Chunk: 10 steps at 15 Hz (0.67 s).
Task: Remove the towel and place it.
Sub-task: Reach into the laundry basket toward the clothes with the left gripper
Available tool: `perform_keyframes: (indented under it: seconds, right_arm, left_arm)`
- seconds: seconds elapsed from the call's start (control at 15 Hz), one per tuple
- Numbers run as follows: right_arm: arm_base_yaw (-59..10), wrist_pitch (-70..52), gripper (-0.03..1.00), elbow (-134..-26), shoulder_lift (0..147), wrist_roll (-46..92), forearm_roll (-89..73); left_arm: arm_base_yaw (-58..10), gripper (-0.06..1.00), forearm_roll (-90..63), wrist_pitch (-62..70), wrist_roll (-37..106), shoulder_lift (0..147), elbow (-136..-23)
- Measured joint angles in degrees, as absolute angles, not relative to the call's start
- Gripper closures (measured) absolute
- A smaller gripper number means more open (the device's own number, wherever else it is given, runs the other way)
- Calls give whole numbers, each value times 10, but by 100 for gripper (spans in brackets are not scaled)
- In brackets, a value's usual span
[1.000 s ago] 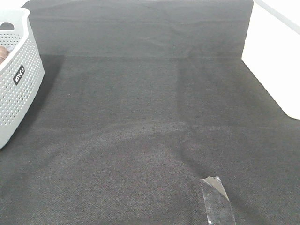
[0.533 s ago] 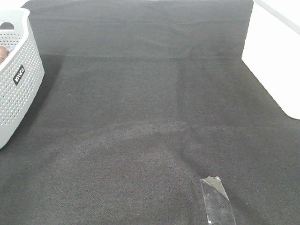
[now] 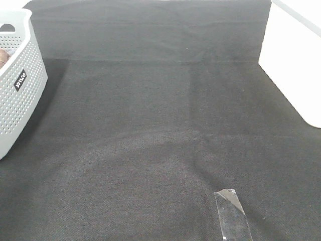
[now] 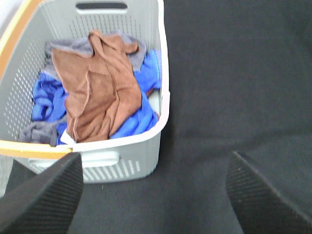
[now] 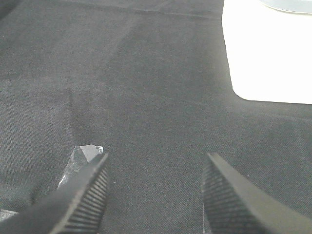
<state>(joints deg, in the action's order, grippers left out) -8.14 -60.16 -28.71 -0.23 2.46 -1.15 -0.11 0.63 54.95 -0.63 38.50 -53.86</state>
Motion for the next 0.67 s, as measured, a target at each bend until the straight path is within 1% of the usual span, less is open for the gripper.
perform_keyframes:
  seconds: [0.27,0.67]
  right_arm:
    - [-81,-602,42,-287,-2,25,-11]
    - [-81,-602,42,-287,-2,25,-11]
  left_arm:
    - [-1,18,6,615,5,486,-612]
    - [-1,18,6,667,49,636,-700]
